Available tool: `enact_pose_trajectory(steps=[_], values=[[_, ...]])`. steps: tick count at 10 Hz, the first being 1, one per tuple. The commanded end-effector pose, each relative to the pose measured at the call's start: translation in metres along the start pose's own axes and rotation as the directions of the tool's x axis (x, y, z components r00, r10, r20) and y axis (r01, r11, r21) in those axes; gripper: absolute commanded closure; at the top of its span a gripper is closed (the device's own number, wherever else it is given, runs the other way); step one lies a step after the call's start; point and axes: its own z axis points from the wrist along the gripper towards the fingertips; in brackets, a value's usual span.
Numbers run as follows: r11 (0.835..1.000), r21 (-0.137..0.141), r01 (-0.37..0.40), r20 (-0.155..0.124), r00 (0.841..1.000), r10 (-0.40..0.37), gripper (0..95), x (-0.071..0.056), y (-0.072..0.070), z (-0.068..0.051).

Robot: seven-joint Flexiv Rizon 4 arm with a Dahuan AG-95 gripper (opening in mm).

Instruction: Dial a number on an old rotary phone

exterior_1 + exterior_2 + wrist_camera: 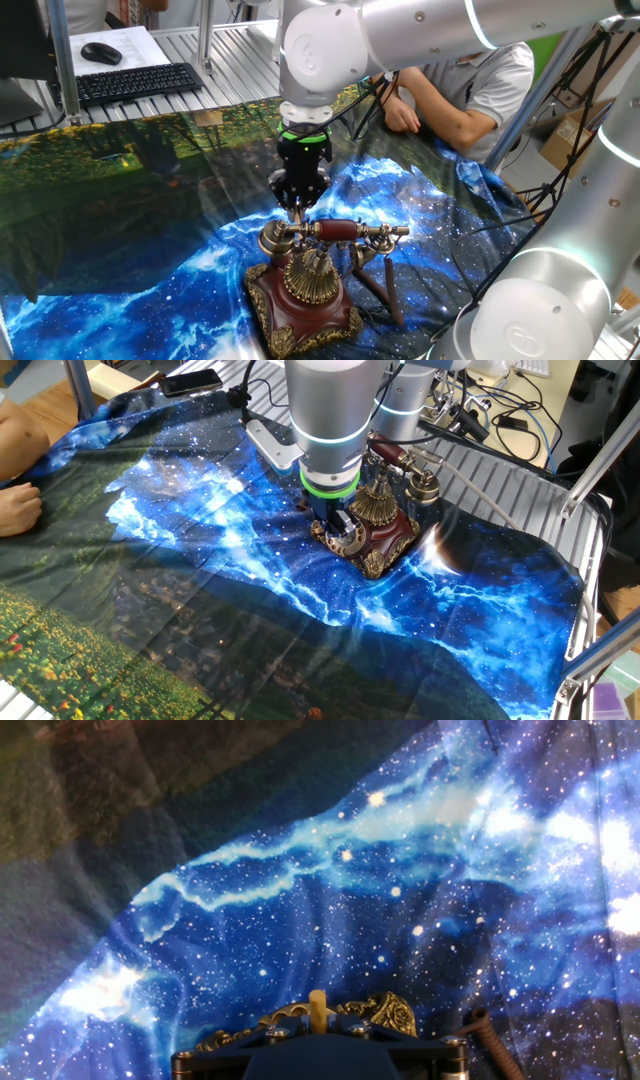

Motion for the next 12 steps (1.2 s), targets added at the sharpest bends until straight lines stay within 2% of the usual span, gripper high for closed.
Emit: enact_pose_trajectory(steps=[1, 4, 12], values=[[1.0, -0.002, 0.001, -0.004, 1.0, -0.001, 95.0, 0.0013, 0.0002, 0.0004], [1.0, -0.002, -0.002, -0.003, 1.0, 0.002, 95.0, 0.0056, 0.0003, 0.0014], [1.0, -0.003, -0.01, 0.003, 1.0, 0.01, 95.0, 0.0027, 0.0045, 0.0055]])
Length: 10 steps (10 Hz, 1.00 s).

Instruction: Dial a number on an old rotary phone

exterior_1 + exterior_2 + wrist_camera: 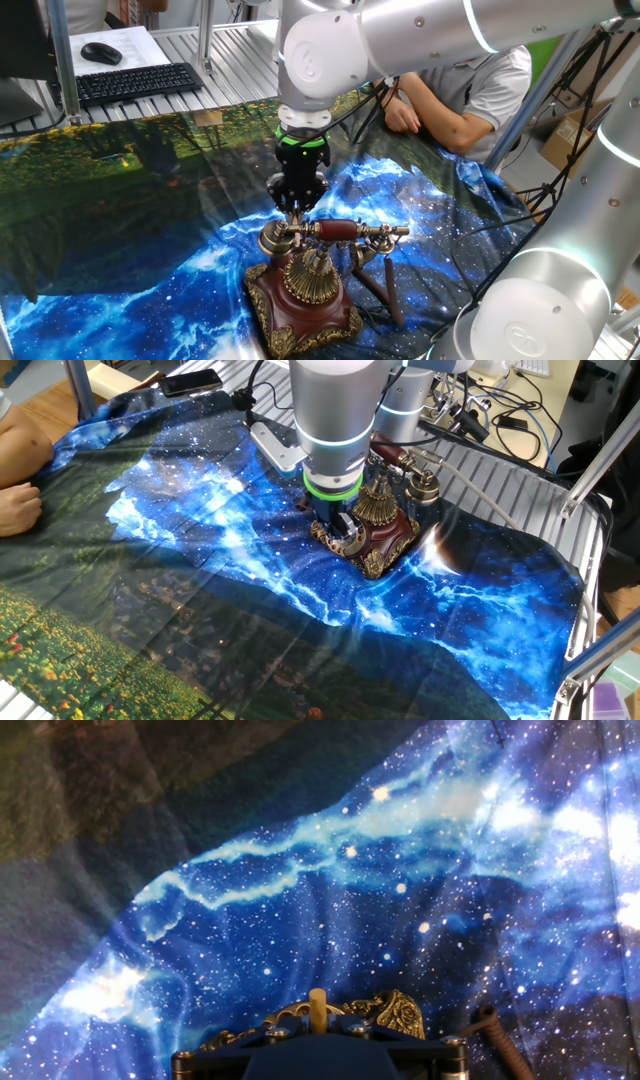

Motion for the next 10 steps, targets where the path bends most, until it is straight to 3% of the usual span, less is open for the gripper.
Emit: enact_pose_trajectory(steps=[1, 6, 10], values=[[1.0, -0.002, -0.007, 0.0, 1.0, 0.007, 95.0, 0.0014, -0.0005, 0.0003], [1.0, 0.0, -0.023, 0.016, 1.0, 0.023, 95.0, 0.0081, 0.0029, 0.0042], [0.998, 0.028, -0.049, 0.04, 0.998, 0.048, 95.0, 0.007, 0.0045, 0.0055]])
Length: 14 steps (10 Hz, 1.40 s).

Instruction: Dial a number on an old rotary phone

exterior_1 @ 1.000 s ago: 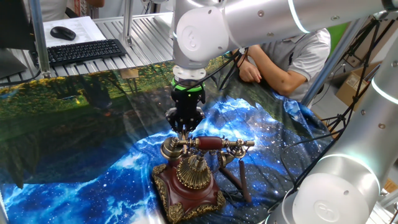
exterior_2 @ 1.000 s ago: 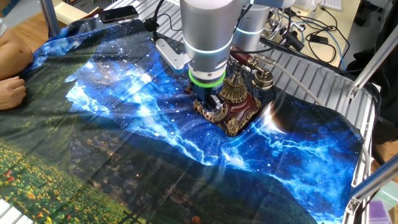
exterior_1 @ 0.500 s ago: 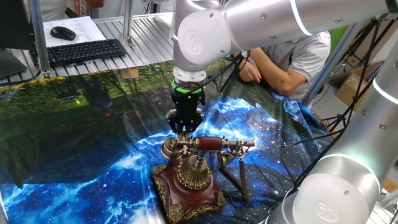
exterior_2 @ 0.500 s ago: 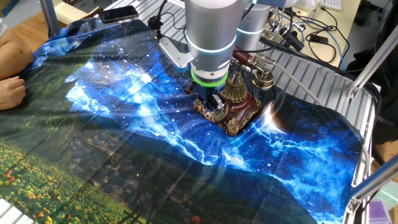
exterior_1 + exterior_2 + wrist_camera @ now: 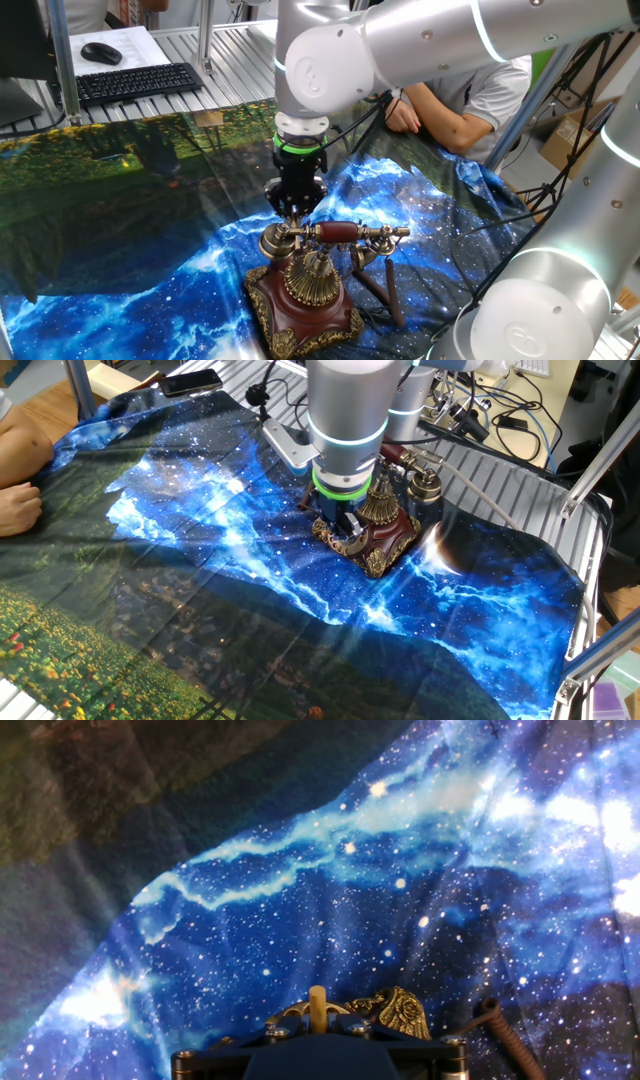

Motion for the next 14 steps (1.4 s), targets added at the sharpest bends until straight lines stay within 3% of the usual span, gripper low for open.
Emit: enact_pose_trajectory(steps=[1, 14], values=[[1.0, 0.01, -0.008, 0.009, 1.0, 0.008, 95.0, 0.0001, 0.0004, 0.0002], [0.993, 0.025, -0.115, 0.015, 0.993, 0.115, 95.0, -0.0055, 0.0054, 0.0005]])
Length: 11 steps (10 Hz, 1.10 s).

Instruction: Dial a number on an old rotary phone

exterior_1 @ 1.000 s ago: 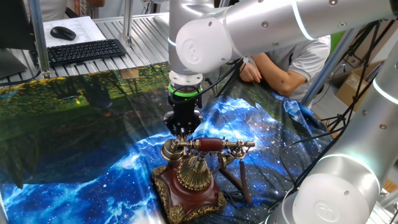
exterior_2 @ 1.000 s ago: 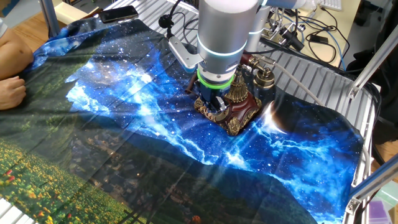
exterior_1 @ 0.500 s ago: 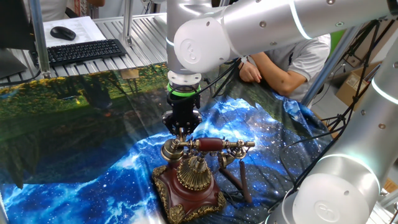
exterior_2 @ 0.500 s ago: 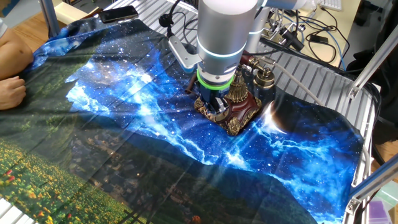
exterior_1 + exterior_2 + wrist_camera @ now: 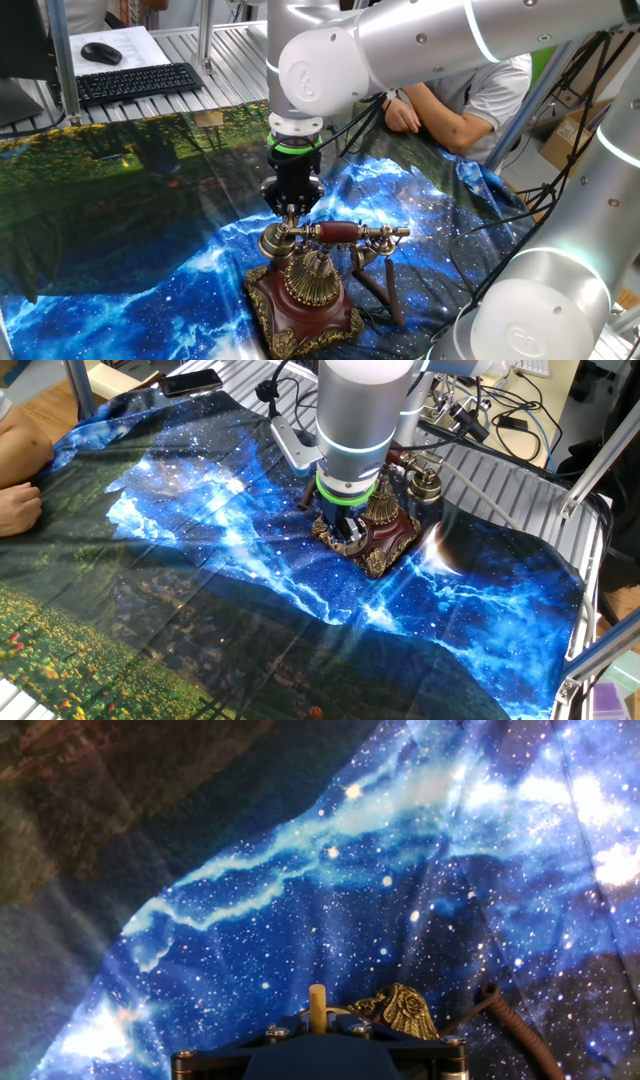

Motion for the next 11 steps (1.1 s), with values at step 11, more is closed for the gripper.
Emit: enact_pose_trajectory(steps=[11], values=[[0.998, 0.022, -0.055, 0.018, 0.998, 0.055, 95.0, -0.0059, 0.0087, 0.0054]])
